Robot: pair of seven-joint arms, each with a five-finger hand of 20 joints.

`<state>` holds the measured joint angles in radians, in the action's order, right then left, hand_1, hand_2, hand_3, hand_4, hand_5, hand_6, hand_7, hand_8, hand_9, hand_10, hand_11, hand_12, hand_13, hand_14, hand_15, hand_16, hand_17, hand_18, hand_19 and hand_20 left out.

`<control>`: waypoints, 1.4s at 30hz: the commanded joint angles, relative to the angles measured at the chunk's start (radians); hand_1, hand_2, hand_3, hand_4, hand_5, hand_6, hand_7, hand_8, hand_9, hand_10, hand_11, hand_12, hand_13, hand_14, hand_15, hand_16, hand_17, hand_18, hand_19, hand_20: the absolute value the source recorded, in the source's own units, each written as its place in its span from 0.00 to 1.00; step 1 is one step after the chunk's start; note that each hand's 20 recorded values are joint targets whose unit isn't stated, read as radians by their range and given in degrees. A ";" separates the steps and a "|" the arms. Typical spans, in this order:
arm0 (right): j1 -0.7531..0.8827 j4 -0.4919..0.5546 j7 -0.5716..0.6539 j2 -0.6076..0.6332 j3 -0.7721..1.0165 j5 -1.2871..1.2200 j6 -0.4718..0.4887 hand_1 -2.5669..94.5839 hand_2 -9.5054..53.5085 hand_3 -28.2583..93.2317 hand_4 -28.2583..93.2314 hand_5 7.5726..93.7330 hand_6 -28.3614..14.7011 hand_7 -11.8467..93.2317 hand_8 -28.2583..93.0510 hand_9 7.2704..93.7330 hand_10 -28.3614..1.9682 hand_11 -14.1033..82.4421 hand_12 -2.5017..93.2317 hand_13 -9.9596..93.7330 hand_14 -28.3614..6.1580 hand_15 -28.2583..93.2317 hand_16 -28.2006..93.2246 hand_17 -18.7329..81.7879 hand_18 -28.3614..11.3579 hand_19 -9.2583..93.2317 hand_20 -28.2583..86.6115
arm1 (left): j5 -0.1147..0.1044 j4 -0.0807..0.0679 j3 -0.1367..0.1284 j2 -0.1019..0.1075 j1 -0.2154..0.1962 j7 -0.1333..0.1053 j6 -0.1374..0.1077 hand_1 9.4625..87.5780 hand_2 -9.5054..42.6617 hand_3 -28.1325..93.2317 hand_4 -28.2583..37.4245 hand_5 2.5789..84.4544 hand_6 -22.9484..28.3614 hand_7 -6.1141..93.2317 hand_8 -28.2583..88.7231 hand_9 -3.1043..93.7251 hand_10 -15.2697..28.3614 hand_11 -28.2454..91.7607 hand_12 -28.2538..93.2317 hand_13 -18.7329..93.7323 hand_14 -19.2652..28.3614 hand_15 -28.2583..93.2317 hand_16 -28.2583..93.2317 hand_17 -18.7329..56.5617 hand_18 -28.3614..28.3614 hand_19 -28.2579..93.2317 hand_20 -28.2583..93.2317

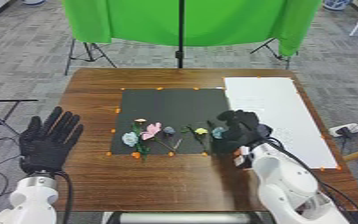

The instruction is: Arrange flowers

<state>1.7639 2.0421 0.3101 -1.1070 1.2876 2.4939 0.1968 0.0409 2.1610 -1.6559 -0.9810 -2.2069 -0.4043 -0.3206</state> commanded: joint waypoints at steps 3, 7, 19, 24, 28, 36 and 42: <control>-0.002 0.038 -0.059 -0.057 0.264 -0.661 -0.026 0.33 0.14 0.88 0.00 0.37 0.58 0.19 0.16 0.41 0.47 0.21 0.17 0.47 0.43 0.35 0.39 0.37 0.33 0.53 0.39 | 0.018 -0.011 -0.037 0.000 0.010 0.020 -0.013 0.21 0.45 0.85 0.00 0.51 0.60 0.18 0.15 0.46 0.68 0.39 0.32 0.47 0.69 0.45 0.20 0.20 0.75 0.52 0.36; -0.001 0.029 -0.131 -0.094 0.356 -0.997 -0.110 0.30 0.20 0.88 0.00 0.34 0.62 0.19 0.16 0.34 0.52 0.18 0.16 0.36 0.47 0.28 0.39 0.31 0.38 0.41 0.38 | 0.043 -0.026 -0.070 0.017 0.014 0.041 0.022 0.21 0.47 0.84 0.00 0.51 0.60 0.18 0.15 0.46 0.68 0.38 0.32 0.47 0.68 0.44 0.20 0.20 0.75 0.52 0.36; -0.027 0.018 -0.078 -0.125 0.428 -1.361 -0.009 0.14 0.30 0.86 0.00 0.28 0.66 0.15 0.17 0.26 0.60 0.15 0.12 0.28 0.50 0.23 0.39 0.28 0.42 0.27 0.39 | 0.112 -0.035 -0.174 -0.045 -0.039 0.008 0.141 0.16 0.41 0.83 0.00 0.45 0.57 0.13 0.16 0.41 0.65 0.32 0.30 0.42 0.62 0.30 0.21 0.22 0.71 0.44 0.32; -0.001 0.061 -0.044 -0.150 0.473 -1.393 0.031 0.14 0.31 0.86 0.00 0.32 0.64 0.16 0.17 0.27 0.57 0.16 0.12 0.30 0.47 0.23 0.39 0.28 0.40 0.27 0.40 | 0.102 -0.024 -0.189 -0.041 -0.053 -0.012 0.128 0.16 0.41 0.83 0.00 0.45 0.56 0.13 0.16 0.40 0.65 0.31 0.30 0.42 0.62 0.30 0.22 0.22 0.71 0.44 0.33; -0.003 0.081 -0.030 -0.164 0.474 -1.369 0.074 0.15 0.31 0.86 0.00 0.32 0.64 0.16 0.17 0.28 0.57 0.16 0.12 0.31 0.45 0.24 0.39 0.28 0.38 0.28 0.40 | 0.099 -0.018 -0.203 -0.045 -0.066 -0.022 0.123 0.17 0.41 0.83 0.00 0.45 0.57 0.14 0.16 0.40 0.65 0.32 0.30 0.43 0.63 0.30 0.22 0.22 0.71 0.44 0.33; -0.003 0.112 -0.002 -0.185 0.458 -1.382 0.063 0.15 0.31 0.86 0.00 0.33 0.64 0.16 0.17 0.29 0.56 0.17 0.12 0.31 0.45 0.24 0.39 0.28 0.38 0.29 0.40 | 0.082 -0.020 -0.211 -0.016 -0.053 -0.033 0.105 0.17 0.41 0.83 0.00 0.46 0.57 0.14 0.16 0.41 0.66 0.32 0.30 0.44 0.64 0.31 0.23 0.21 0.72 0.45 0.34; 0.000 0.125 -0.011 -0.183 0.453 -1.386 0.053 0.16 0.32 0.86 0.00 0.34 0.63 0.16 0.17 0.29 0.56 0.17 0.12 0.31 0.45 0.24 0.39 0.28 0.37 0.29 0.40 | 0.065 -0.024 -0.226 0.049 -0.016 -0.053 0.104 0.18 0.41 0.84 0.00 0.46 0.57 0.14 0.16 0.41 0.66 0.33 0.30 0.44 0.65 0.31 0.23 0.21 0.72 0.45 0.34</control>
<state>1.7557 2.1428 0.3057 -1.2816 1.7495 1.1030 0.2701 0.1278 2.1429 -1.8652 -1.0018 -2.2564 -0.4413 -0.2017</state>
